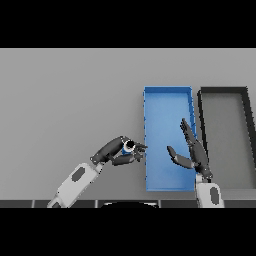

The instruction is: Pick up the blue pipe and place it into the blue bin.

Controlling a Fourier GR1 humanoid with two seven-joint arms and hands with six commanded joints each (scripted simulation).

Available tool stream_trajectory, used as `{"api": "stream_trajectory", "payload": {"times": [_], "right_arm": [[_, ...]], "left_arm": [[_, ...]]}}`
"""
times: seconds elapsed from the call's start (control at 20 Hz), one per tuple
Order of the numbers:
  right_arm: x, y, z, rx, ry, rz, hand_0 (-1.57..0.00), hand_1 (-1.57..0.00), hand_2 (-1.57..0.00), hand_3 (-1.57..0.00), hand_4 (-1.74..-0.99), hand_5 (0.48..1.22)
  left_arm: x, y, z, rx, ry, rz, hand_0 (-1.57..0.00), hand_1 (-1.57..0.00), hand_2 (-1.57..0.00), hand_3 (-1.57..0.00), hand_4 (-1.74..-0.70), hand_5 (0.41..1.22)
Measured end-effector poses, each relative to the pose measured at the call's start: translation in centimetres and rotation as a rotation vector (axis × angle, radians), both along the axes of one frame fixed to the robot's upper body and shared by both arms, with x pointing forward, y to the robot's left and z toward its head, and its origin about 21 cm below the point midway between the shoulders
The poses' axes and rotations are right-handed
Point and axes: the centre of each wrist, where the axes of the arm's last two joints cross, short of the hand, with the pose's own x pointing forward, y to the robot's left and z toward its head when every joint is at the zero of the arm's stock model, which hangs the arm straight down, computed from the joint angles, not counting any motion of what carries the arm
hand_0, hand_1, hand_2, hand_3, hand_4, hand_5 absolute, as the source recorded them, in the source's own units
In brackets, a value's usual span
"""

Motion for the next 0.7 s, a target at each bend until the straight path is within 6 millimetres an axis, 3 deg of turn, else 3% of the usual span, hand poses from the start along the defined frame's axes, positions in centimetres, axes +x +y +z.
{"api": "stream_trajectory", "payload": {"times": [0.15, 0.3, 0.5, 0.7], "right_arm": [[0.7, -0.8, 4.1, 0.047, -0.034, 0.206, 0.0, 0.0, 0.0, 0.0, -1.282, 0.537], [1.4, 0.3, 7.9, -0.011, -0.011, 0.381, 0.0, 0.0, 0.0, 0.0, -1.319, 0.501], [2.1, 2.9, 10.7, -0.089, -0.007, 0.563, 0.0, 0.0, 0.0, 0.0, -1.314, 0.51], [3.1, 5.6, 11.8, -0.193, -0.033, 0.678, 0.0, 0.0, 0.0, 0.0, -1.276, 0.527]], "left_arm": [[0.0, -0.1, -0.2, -0.006, 0.008, -0.005, -1.57, -1.57, -1.57, -1.49, -1.74, 1.221], [-0.1, -0.2, -0.1, -0.006, -0.018, -0.014, -1.57, -1.57, -1.57, -1.49, -1.74, 1.221], [0.0, -0.4, 0.4, -0.005, -0.024, -0.012, -1.57, -1.57, -1.57, -1.48, -1.74, 1.221], [0.4, 0.2, 0.9, -0.006, -0.025, -0.018, -1.57, -1.57, -1.57, -1.49, -1.74, 1.221]]}}
